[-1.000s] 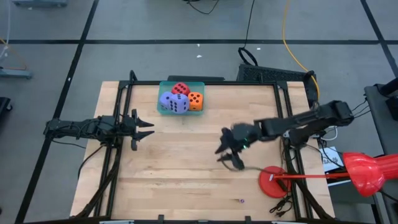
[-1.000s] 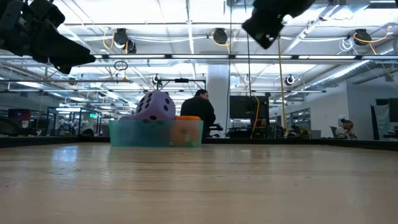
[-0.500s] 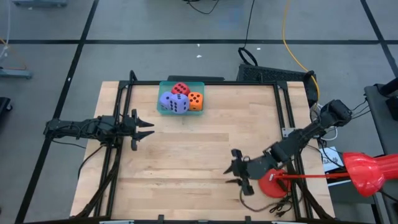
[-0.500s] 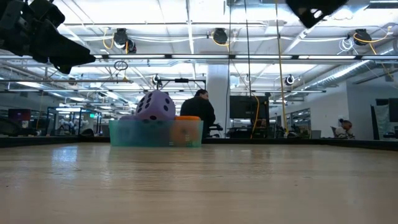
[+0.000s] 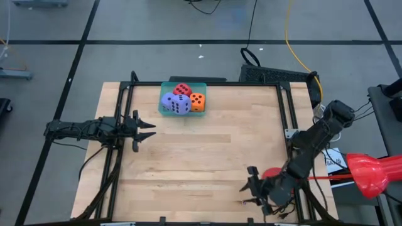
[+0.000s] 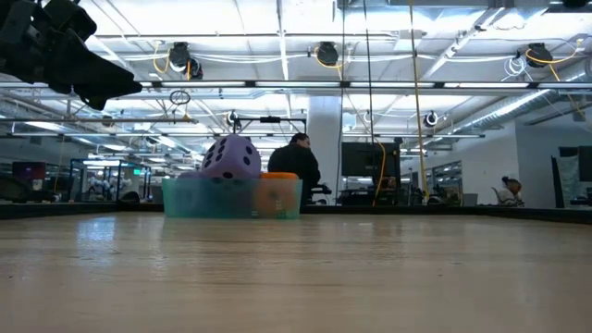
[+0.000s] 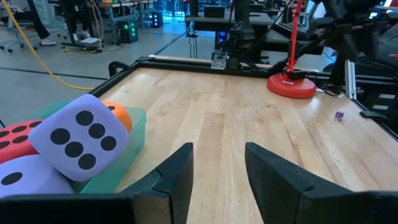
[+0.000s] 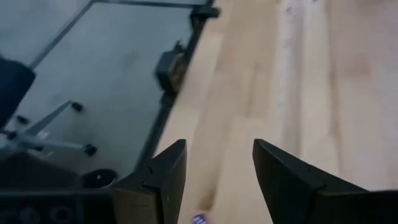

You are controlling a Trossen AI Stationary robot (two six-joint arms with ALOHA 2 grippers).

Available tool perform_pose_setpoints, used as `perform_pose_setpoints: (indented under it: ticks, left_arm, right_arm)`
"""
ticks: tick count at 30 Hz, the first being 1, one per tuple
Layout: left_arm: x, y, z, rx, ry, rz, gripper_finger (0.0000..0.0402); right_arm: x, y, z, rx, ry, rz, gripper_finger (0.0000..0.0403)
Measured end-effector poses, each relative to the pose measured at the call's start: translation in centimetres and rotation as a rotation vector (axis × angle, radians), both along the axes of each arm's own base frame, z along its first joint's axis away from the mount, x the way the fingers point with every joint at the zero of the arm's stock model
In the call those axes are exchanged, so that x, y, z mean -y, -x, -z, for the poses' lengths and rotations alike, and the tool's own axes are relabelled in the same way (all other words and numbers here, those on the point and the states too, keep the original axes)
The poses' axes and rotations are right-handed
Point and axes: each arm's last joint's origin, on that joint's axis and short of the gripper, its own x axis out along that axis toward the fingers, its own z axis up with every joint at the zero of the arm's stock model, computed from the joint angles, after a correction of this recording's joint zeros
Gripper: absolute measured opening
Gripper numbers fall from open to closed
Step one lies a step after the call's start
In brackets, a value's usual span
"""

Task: Pick & Place Dice
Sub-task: Put the small purple dice into the green bin

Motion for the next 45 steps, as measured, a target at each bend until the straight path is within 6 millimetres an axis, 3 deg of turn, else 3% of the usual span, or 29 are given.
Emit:
perform_pose_setpoints:
  ticks: [6,12,18,27,45]
  left_arm:
    - [0.0,0.0,0.0,0.000,0.000,0.000,0.0152]
    - [0.0,0.0,0.0,0.000,0.000,0.000,0.0152]
    - [0.0,0.0,0.0,0.000,0.000,0.000,0.0152]
    - [0.0,0.0,0.0,0.000,0.000,0.000,0.0152]
    - [0.0,0.0,0.0,0.000,0.000,0.000,0.0152]
  right_arm:
    - [-2.9,1.5,1.0,0.016,-0.017,-0.093,0.0180]
    - [-5.0,1.2,3.1,0.027,-0.014,-0.140,0.0190]
    - [-4.7,0.5,5.3,-0.027,0.046,-0.113,0.0203]
    - [-2.8,1.2,8.5,-0.160,0.036,-0.057,0.0204]
    - [-2.0,1.7,9.9,-0.154,0.085,-0.049,0.0203]
